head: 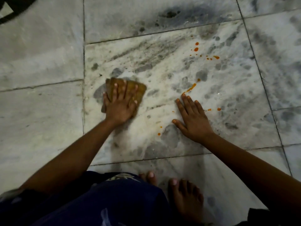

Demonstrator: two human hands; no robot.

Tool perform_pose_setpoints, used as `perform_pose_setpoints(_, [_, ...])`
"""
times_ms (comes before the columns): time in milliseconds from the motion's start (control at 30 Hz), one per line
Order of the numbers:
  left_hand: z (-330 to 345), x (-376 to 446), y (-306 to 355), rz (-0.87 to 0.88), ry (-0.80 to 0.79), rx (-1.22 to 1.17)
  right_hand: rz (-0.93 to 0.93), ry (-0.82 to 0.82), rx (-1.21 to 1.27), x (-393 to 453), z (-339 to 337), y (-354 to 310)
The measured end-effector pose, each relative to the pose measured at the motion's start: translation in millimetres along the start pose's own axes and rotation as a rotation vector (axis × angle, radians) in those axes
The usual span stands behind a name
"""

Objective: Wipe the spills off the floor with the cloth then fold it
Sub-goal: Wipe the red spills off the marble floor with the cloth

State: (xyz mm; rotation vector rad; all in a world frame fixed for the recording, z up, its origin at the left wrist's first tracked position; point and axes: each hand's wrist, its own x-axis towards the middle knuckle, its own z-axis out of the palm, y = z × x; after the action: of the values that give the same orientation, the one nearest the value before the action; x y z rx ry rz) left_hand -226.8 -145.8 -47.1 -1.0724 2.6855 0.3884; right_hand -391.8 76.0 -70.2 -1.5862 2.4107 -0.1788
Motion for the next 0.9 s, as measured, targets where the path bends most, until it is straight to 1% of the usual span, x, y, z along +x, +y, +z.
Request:
perform_pose_setpoints(67, [-15.8,36.2,5.8,-0.109,-0.048,-0.080,-0.004,-0.003,-0.008,-0.1,-0.7,0.1])
perform_pose_setpoints(100, [-20.6,46.1,14.0,-0.120,-0.071,-0.099,-0.005,-0.005,-0.011,-0.2,-1.0,-0.1])
perform_pose_setpoints(167, [-17.3,40.4,37.4,-0.050,-0.098,-0.068,-0.002,-0.004,-0.005,-0.8,-1.2,-1.3])
perform_pose_setpoints(233, [6.7,3.8,64.6,0.082,-0.068,0.030,0.009,0.006,0.002,-0.5,-2.0,-1.8])
perform_pose_setpoints(300, [34.1,-52.4,83.5,0.186,0.003,0.050,0.002,0.005,0.005,-0.7,-3.3,-0.2])
perform_pose_setpoints(367, [54.2,-99.6,82.6,0.218,0.064,0.016,-0.029,-0.013,-0.024,-1.9,-3.5,3.8])
perform_pose_setpoints(433, [57.0,-114.4,60.0,0.205,0.084,0.028,-0.033,-0.006,-0.034,-2.6,-3.7,4.5])
perform_pose_setpoints(500, [47.7,-103.1,36.1,0.119,0.117,0.020,-0.022,-0.004,-0.011,-2.6,-2.4,3.1])
perform_pose_setpoints(567, [32.5,-74.7,25.4,-0.056,0.078,-0.019,-0.015,-0.010,-0.003,-2.6,-2.4,2.7])
perform_pose_setpoints(633, [21.2,-47.1,29.6,-0.202,0.037,-0.064,-0.024,-0.015,-0.010,-2.7,-2.7,2.8])
perform_pose_setpoints(667, [19.2,-39.4,38.4,-0.220,0.023,-0.061,-0.021,-0.021,-0.007,-2.9,-2.9,2.8])
perform_pose_setpoints(733, [27.0,-46.4,62.4,-0.136,0.001,-0.010,-0.007,-0.017,-0.003,-4.1,-2.6,1.1])
perform_pose_setpoints(800, [44.1,-78.0,81.1,0.034,0.044,0.031,0.009,-0.006,0.009,-6.2,-1.9,-2.7])
perform_pose_setpoints(833, [51.5,-98.0,85.3,0.107,0.064,0.036,0.009,-0.007,0.008,-7.9,-1.2,-3.7])
perform_pose_setpoints(900, [62.0,-124.6,73.9,0.166,0.105,0.052,0.005,-0.008,-0.005,-10.3,0.0,-4.7])
